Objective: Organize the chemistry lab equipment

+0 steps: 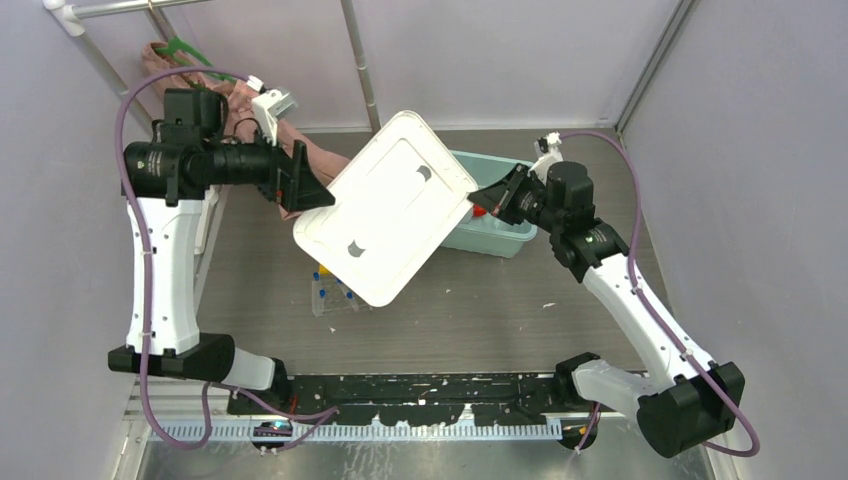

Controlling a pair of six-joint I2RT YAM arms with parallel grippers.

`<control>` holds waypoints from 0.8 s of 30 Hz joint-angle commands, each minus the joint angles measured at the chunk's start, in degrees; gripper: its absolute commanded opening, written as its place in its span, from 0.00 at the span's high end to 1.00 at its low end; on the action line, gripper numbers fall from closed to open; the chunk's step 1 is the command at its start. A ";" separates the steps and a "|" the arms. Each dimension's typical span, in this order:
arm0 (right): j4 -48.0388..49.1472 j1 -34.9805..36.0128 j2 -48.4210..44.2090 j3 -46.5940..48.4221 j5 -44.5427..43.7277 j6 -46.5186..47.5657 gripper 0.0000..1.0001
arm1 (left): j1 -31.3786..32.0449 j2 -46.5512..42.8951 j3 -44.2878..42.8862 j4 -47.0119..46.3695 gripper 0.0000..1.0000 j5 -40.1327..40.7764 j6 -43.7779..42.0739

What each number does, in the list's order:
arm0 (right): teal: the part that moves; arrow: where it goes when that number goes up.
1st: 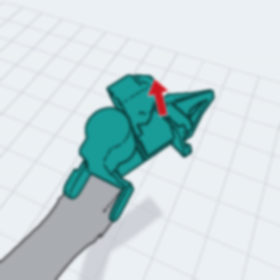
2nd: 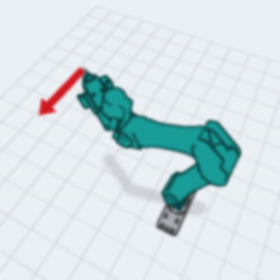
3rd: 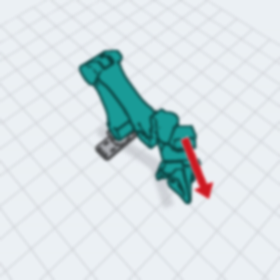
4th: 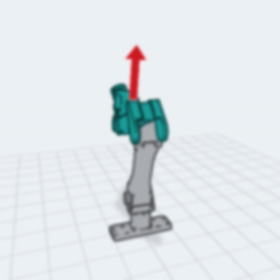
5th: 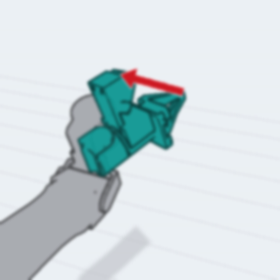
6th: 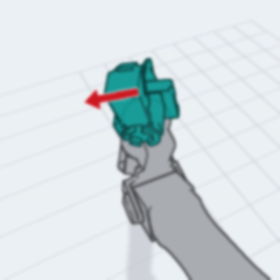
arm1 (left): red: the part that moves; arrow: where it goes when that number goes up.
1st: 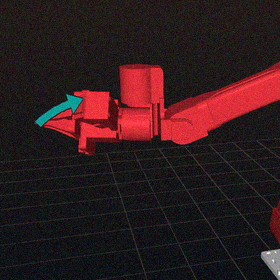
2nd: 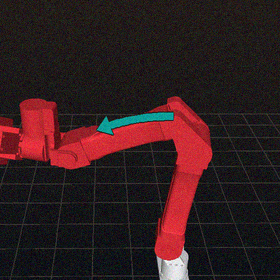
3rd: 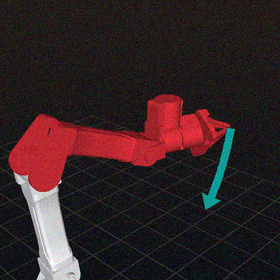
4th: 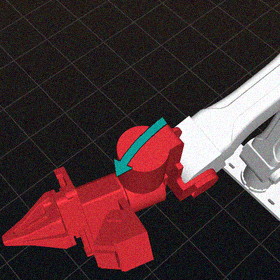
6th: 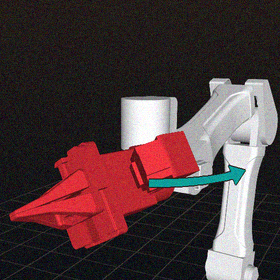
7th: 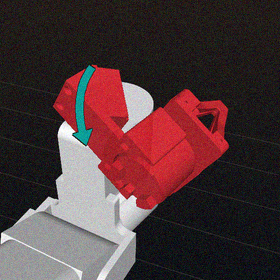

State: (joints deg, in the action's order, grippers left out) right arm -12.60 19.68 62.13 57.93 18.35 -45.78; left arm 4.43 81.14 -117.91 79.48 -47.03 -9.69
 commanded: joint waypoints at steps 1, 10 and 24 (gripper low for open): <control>2.65 0.40 -2.74 0.91 2.44 1.73 0.99 | 2.12 0.43 -0.77 5.20 0.12 -1.54 -2.96; 5.12 0.92 -2.16 1.12 3.25 1.21 0.99 | 3.98 1.48 -0.44 14.15 0.34 -2.69 -8.26; 4.92 3.57 -1.85 2.72 0.09 1.50 0.79 | 5.81 0.75 2.43 12.91 0.95 3.06 -8.25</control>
State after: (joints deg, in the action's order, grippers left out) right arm -11.77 22.72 61.41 57.93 18.26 -43.59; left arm 9.93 82.94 -115.90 91.13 -46.11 -18.22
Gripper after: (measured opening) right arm 0.084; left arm 0.178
